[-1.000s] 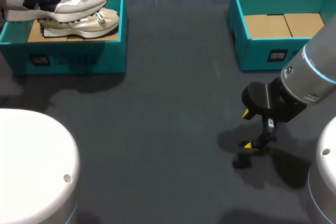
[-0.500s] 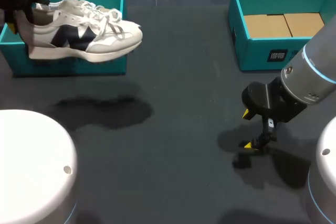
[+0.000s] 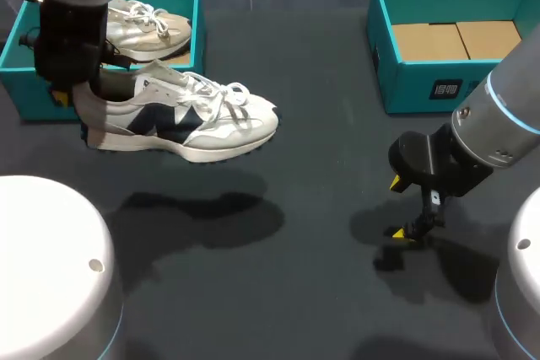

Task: Take the shoe out of the shoebox, open the shoe tongue, remove and reinsert the insole, then place the shoe into the shoebox

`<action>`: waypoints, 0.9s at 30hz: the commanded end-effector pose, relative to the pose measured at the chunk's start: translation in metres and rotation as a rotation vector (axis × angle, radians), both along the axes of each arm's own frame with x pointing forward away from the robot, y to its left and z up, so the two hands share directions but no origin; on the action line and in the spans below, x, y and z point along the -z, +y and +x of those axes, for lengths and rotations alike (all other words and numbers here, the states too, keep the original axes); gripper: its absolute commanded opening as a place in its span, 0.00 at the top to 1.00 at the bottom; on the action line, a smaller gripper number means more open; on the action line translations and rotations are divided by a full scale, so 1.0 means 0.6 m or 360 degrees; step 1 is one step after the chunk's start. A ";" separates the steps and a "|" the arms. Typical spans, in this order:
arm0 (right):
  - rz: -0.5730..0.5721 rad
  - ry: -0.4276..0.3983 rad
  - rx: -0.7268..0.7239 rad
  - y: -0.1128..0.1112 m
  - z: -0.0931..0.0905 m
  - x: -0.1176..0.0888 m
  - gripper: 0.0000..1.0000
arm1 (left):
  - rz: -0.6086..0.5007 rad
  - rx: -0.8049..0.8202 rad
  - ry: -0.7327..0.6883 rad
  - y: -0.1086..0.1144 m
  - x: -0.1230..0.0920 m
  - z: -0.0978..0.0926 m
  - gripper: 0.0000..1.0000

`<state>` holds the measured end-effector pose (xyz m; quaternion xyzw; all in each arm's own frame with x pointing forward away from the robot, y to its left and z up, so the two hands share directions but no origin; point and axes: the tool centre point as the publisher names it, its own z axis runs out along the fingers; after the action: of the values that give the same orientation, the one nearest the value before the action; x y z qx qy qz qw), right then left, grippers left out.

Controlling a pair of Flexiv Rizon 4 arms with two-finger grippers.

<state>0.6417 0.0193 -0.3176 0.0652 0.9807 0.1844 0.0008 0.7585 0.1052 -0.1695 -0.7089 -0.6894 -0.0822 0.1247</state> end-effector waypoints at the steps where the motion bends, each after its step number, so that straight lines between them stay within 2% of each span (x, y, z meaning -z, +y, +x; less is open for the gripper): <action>1: -0.0003 -0.0006 0.0002 0.000 -0.003 0.000 0.00 | -0.0018 0.0031 -0.0100 0.007 -0.003 -0.006 1.00; 8: -0.0003 -0.0006 0.0002 0.000 -0.003 0.000 0.00 | -0.0018 0.0031 -0.0100 0.007 -0.003 -0.006 1.00; 10: -0.0003 -0.0006 0.0002 0.000 -0.003 0.000 0.00 | -0.0049 0.0029 -0.0059 -0.001 0.009 -0.008 1.00; 15: -0.0003 -0.0006 0.0002 0.000 -0.003 0.000 0.00 | -0.0027 0.0001 -0.0091 -0.041 0.044 -0.008 1.00; 21: -0.0003 -0.0006 0.0002 0.000 -0.003 0.000 0.00 | -0.0057 -0.0004 -0.0066 -0.084 0.058 -0.009 1.00; 27: -0.0003 -0.0006 0.0002 0.000 -0.003 0.000 0.00 | -0.0064 0.0064 -0.0048 -0.135 0.090 -0.029 1.00</action>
<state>0.6417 0.0193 -0.3176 0.0652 0.9807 0.1844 0.0008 0.7411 0.0401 -0.2134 -0.7259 -0.6780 -0.0735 0.0893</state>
